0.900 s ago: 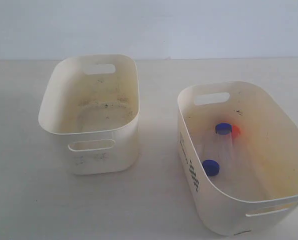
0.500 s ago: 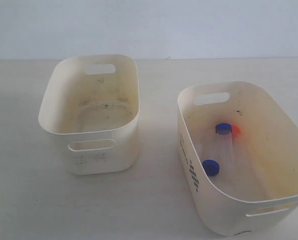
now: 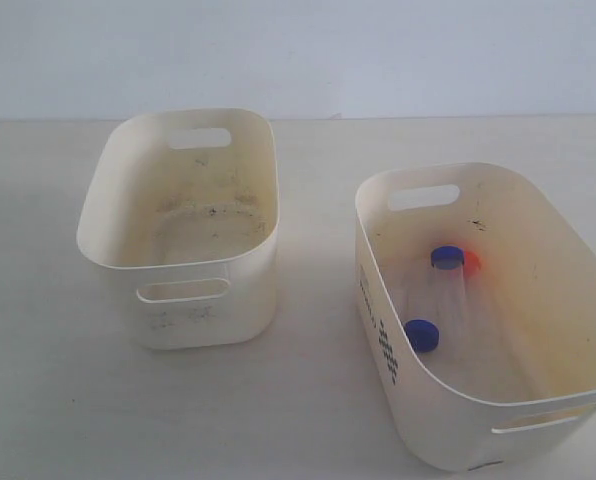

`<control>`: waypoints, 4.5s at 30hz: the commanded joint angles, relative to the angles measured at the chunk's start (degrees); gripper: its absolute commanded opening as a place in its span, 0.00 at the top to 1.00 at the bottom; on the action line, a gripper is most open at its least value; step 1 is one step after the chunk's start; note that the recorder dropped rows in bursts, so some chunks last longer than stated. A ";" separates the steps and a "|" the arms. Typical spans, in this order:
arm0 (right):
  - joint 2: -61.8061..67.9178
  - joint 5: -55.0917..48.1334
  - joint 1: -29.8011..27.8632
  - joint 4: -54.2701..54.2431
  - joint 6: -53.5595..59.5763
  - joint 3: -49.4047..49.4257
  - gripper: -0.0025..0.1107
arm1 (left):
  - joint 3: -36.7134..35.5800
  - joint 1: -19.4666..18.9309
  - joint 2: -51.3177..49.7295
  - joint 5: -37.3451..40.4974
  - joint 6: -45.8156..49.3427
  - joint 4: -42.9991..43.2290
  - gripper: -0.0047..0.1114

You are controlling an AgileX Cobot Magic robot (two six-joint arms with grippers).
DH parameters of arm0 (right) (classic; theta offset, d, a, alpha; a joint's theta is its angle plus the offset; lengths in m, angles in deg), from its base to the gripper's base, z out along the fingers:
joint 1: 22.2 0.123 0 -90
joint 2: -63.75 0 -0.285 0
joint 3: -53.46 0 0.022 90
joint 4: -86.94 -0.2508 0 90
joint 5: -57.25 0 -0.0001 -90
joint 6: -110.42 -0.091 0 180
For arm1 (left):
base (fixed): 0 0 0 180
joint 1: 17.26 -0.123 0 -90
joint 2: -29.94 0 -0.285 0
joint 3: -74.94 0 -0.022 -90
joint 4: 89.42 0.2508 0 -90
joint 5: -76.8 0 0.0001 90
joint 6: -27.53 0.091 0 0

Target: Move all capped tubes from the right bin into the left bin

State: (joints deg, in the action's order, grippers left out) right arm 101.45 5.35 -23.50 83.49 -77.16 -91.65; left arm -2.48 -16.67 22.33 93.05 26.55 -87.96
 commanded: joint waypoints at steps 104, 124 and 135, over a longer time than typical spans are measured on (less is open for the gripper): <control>66.57 12.57 25.29 24.98 -38.49 -14.38 0.98 | 0.21 -0.01 -0.18 -0.27 -0.50 -0.36 0.92; 75.56 14.22 25.29 21.79 -37.24 -14.38 0.76 | 0.21 -0.01 -0.18 -0.39 -0.50 -0.36 0.92; 78.20 14.01 25.29 21.92 -37.24 -14.38 0.56 | 0.21 -0.01 -0.18 -0.17 -0.50 -0.36 0.92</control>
State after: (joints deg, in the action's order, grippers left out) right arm 179.18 19.04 1.85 105.79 -114.60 -106.29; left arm -2.48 -16.67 22.33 93.05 26.55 -87.96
